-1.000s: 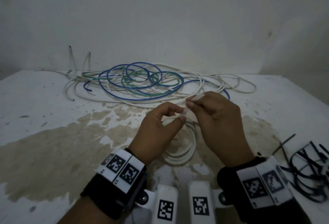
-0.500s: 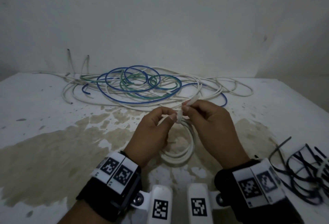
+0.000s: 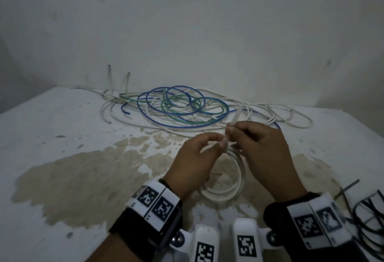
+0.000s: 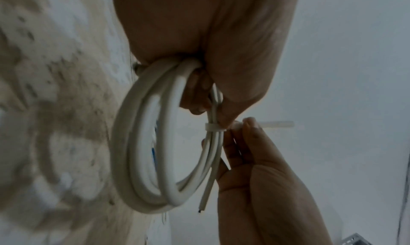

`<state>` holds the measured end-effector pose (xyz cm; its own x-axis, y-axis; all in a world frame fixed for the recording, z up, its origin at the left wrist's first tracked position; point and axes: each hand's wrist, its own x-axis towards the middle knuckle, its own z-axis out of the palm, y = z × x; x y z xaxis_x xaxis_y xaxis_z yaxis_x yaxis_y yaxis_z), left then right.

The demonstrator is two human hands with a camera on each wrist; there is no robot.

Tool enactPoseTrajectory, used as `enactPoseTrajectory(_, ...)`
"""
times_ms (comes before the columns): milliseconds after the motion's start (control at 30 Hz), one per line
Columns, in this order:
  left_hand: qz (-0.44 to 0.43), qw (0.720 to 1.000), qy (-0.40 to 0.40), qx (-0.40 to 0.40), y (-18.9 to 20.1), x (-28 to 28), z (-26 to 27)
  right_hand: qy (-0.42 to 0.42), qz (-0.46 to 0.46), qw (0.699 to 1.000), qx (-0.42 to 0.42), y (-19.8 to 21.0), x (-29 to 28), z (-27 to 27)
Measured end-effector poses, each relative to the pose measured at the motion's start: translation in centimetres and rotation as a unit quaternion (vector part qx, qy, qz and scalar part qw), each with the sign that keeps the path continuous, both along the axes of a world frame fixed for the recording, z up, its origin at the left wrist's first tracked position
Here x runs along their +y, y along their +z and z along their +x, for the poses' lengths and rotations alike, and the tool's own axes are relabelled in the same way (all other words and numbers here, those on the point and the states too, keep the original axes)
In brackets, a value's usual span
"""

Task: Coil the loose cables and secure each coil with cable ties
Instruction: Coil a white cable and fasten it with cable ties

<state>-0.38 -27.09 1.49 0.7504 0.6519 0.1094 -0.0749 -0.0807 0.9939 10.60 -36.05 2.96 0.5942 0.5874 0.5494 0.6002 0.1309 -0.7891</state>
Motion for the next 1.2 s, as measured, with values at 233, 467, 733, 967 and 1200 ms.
enactPoseTrajectory(233,0.103,0.994,0.038,-0.012,2.0,2.7,-5.4,0.03,0.022,0.999,-0.037,2.4,3.3,-3.9)
enactPoseTrajectory(467,-0.128,0.978,0.137,-0.093,2.5,7.4,-13.1,0.221,-0.223,0.948,0.042,2.1,7.7,-9.5)
enactPoseTrajectory(733,-0.149,0.967,0.193,-0.075,0.5,10.4,-20.0,0.179,-0.097,0.961,0.185,0.2,15.4,-14.3)
enactPoseTrajectory(967,-0.195,0.94,0.252,-0.125,0.5,14.8,-22.3,0.205,-0.154,0.94,0.223,-0.9,19.7,-16.7)
enactPoseTrajectory(1200,-0.203,0.915,0.328,-0.114,1.5,25.0,-24.2,0.166,-0.2,0.93,0.258,-1.5,21.0,-14.9)
